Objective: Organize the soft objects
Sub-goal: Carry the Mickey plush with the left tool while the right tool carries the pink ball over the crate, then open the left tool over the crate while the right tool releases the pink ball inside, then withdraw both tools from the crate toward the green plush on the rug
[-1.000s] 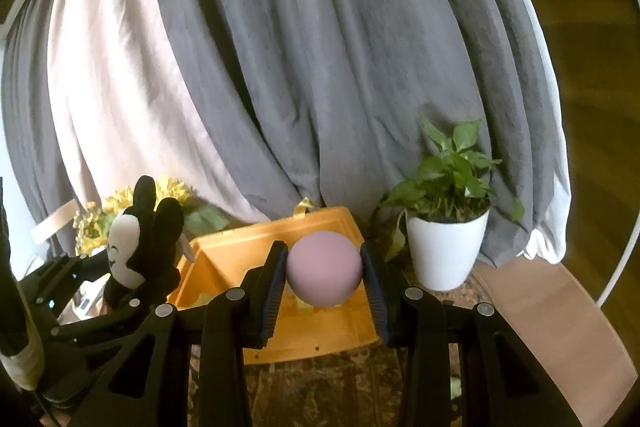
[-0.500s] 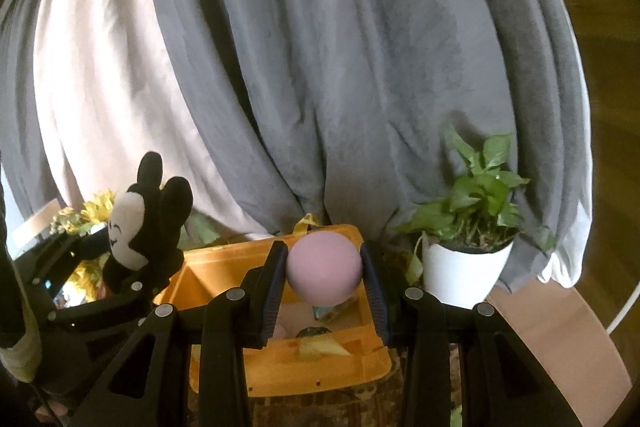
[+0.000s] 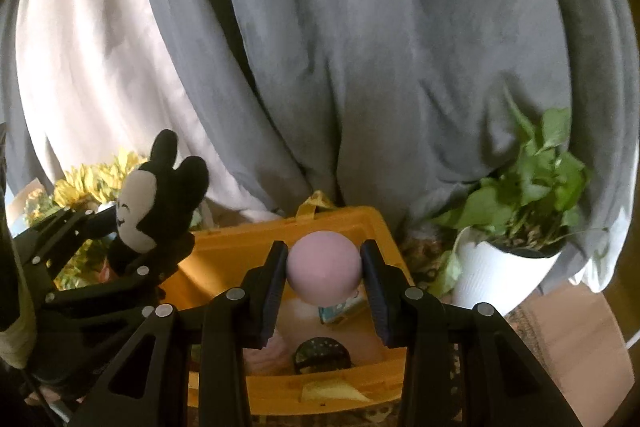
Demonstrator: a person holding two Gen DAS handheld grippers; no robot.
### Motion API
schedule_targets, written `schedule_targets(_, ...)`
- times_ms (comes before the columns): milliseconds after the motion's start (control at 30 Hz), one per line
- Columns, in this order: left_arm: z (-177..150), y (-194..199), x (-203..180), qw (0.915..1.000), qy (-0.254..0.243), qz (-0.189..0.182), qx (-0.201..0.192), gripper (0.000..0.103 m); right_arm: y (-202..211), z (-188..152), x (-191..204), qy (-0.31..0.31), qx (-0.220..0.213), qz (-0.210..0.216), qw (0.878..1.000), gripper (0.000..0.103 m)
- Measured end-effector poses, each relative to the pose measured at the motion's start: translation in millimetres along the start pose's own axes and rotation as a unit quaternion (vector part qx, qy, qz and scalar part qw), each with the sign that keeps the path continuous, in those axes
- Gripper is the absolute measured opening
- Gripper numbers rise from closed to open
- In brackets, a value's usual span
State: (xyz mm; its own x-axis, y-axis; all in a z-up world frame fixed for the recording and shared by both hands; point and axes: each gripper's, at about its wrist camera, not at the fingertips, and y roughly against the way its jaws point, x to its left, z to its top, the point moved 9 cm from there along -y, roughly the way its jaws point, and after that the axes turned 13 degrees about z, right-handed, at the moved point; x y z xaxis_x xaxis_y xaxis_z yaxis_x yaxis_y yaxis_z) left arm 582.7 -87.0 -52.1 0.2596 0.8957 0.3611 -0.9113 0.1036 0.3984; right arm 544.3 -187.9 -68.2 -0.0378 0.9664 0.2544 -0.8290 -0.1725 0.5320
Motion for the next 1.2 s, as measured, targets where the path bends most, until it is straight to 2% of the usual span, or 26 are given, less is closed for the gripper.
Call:
schedule_targets(167,-11.2,-23.9,-14.3,0.9994,-0.030,-0.004,0.016,0.058,-23.0,-13.4,-10.3,-0.008,0.028,-0.005,1.000,0.039)
schedule_targets(400,-23.9,-50.1,-34.0,0.9965,-0.069,-0.030,0.035,0.061,-41.1,-28.5,-20.0,-0.022,0.054,-0.004,0.998,0.040)
schedule_targets(433,-25.8,-52.4,-37.2,0.9959,-0.072,-0.037,0.040,0.063,-42.0,-29.1,-21.0,-0.025,0.055,-0.001,0.998,0.043)
schedule_targets(500,-28.7,-55.2,-38.6,0.9952,-0.074,-0.042,0.048,0.075,-42.5,-29.4,-24.5,-0.038,0.056,0.002,0.998,0.052)
schedule_targets(533,-27.7,-55.0,-36.9,0.9958,-0.073,-0.033,0.046,0.088,-42.3,-29.0,-26.6,-0.043,0.054,0.001,0.998,0.054)
schedule_targets(567,-25.4,-53.6,-34.7,0.9964,-0.069,-0.025,0.043,0.096,-41.4,-28.1,-28.8,-0.046,0.052,-0.002,0.998,0.054)
schedule_targets(733,-22.0,-44.1,-29.9,0.9973,-0.065,-0.007,0.033,0.097,-31.0,-22.7,-29.6,-0.041,0.042,-0.012,0.998,0.054)
schedule_targets(800,-21.6,-38.8,-27.3,0.9978,-0.058,-0.001,0.032,0.097,-21.4,-19.7,-28.9,-0.032,0.032,-0.023,0.999,0.055)
schedule_targets(900,-20.2,-21.2,-19.9,0.9992,-0.027,0.008,0.027,0.097,-6.2,-17.2,-30.0,-0.032,0.019,-0.030,0.999,0.065)
schedule_targets(1000,-21.8,-0.2,-10.2,0.9992,0.006,0.031,0.024,0.099,11.3,-14.5,-28.3,-0.027,0.006,-0.034,0.999,0.065)
schedule_targets(1100,-24.9,23.4,-2.6,0.9980,0.039,0.045,0.021,0.101,29.0,-17.0,-26.6,-0.026,-0.003,-0.035,0.999,0.072)
schedule_targets(1200,-30.2,48.9,3.6,0.9955,0.066,0.065,0.019,0.103,43.6,-21.9,-24.0,-0.024,-0.006,-0.030,0.999,0.074)
